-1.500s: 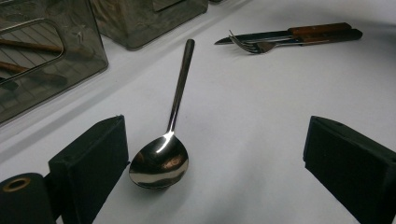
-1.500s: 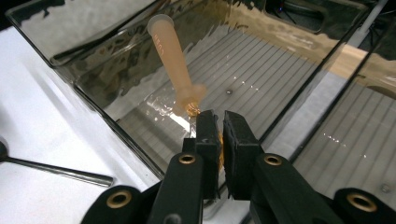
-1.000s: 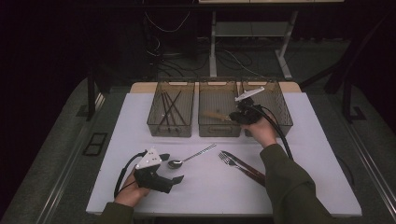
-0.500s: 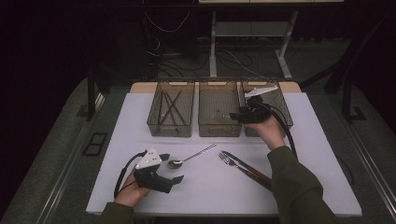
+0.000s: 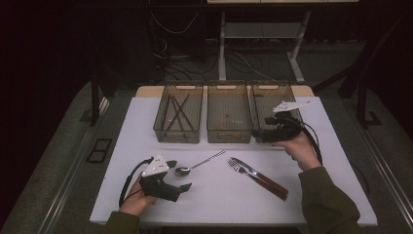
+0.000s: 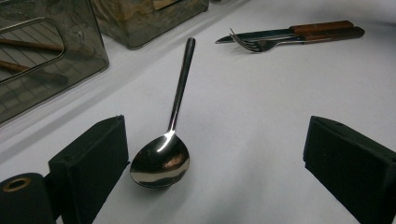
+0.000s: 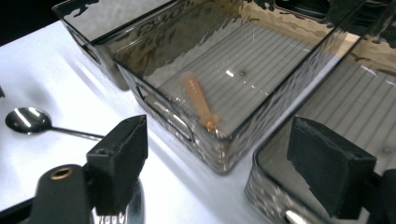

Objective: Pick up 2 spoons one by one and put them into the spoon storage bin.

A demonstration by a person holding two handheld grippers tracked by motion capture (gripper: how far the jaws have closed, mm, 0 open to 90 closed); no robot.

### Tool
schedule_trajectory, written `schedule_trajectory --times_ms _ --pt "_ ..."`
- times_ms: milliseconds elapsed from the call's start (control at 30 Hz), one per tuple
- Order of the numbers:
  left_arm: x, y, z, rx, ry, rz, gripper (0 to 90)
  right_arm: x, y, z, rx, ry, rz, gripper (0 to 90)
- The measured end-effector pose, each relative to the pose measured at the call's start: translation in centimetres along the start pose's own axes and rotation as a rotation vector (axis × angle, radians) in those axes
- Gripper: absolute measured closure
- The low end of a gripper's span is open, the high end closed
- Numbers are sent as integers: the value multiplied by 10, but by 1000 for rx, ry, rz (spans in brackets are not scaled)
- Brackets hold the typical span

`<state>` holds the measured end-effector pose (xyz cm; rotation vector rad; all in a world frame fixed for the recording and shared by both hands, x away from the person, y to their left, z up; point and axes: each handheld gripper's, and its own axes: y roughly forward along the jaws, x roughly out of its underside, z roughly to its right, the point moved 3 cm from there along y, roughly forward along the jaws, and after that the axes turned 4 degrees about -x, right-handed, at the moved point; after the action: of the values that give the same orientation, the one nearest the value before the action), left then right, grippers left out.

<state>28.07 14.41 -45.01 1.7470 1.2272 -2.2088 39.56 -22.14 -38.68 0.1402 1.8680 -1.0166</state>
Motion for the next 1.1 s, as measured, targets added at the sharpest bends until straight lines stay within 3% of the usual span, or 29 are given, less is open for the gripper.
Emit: schedule_trajectory --times_ms 200,367,567,733,1100 --pt "0 0 0 -3 -6 0 60 18 -11 -5 -12 0 27 121" --pt "0 0 0 -6 -8 3 60 37 -16 -7 7 -3 28 35" --pt "0 -1 -1 -7 -13 2 60 60 -20 -13 -12 -5 16 35" --pt "0 -1 -1 -9 -11 2 60 78 -26 -20 -3 -26 30 35" --pt "-1 -2 -2 -20 -6 1 59 116 -44 -26 11 -17 42 35"
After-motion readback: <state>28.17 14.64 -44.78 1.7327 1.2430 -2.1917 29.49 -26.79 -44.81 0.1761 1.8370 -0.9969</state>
